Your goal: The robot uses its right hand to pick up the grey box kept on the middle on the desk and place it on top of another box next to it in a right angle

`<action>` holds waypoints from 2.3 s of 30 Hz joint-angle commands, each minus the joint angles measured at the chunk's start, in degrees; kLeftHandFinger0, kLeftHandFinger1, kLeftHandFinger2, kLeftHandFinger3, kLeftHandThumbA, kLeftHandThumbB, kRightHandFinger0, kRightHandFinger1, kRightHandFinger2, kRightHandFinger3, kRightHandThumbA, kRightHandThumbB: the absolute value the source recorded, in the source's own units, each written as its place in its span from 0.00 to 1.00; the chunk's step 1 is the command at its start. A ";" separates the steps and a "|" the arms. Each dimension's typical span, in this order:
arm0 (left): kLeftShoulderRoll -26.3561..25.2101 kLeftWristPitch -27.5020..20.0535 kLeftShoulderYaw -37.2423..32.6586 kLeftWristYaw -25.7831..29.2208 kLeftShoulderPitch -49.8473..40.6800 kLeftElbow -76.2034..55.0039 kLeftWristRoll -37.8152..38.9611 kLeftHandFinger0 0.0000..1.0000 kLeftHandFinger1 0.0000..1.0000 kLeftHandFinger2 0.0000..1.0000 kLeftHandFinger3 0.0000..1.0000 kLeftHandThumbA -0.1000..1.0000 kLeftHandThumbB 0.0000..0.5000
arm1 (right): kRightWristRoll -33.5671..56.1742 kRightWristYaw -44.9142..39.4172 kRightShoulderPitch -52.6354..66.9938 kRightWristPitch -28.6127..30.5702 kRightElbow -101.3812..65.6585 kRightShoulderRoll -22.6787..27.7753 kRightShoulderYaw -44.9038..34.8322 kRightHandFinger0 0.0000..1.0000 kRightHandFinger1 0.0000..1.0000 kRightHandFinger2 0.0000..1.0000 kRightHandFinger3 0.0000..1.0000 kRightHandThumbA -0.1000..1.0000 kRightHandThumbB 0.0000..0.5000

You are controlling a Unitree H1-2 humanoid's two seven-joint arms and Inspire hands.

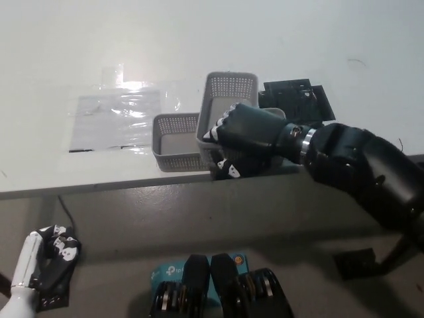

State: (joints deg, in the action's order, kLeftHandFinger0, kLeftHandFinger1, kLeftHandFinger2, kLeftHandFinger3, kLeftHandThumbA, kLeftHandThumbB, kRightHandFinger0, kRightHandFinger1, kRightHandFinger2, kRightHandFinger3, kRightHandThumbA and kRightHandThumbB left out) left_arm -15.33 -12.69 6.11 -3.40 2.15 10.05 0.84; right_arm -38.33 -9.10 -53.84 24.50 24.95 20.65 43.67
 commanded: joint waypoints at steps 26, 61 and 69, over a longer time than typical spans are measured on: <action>-1.46 -5.53 0.09 -0.37 -0.37 0.87 -2.15 0.00 0.00 0.00 0.18 1.00 0.71 | -1.99 1.46 -3.40 2.43 -7.50 2.09 -7.39 0.29 0.52 0.72 1.00 0.68 0.38; 0.32 -5.07 1.07 -0.25 -2.50 0.49 0.23 0.00 0.00 0.00 0.11 0.98 0.84 | 15.54 -15.14 17.88 -23.02 -45.64 11.44 -37.60 1.00 1.00 1.00 1.00 0.88 0.50; 0.49 -4.42 1.35 0.49 -2.80 -0.08 -0.90 0.00 0.00 0.00 0.10 1.00 0.95 | 18.09 -3.64 38.08 -18.79 -38.08 -1.11 -46.33 0.86 1.00 1.00 1.00 0.54 0.30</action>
State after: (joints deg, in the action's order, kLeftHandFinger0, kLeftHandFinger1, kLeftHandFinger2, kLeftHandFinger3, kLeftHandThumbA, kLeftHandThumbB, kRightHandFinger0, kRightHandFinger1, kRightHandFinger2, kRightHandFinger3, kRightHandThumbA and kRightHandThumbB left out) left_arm -14.16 -15.86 6.59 -3.71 -0.64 11.81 -0.22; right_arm -24.73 -20.81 -18.90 4.95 -16.30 23.75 0.69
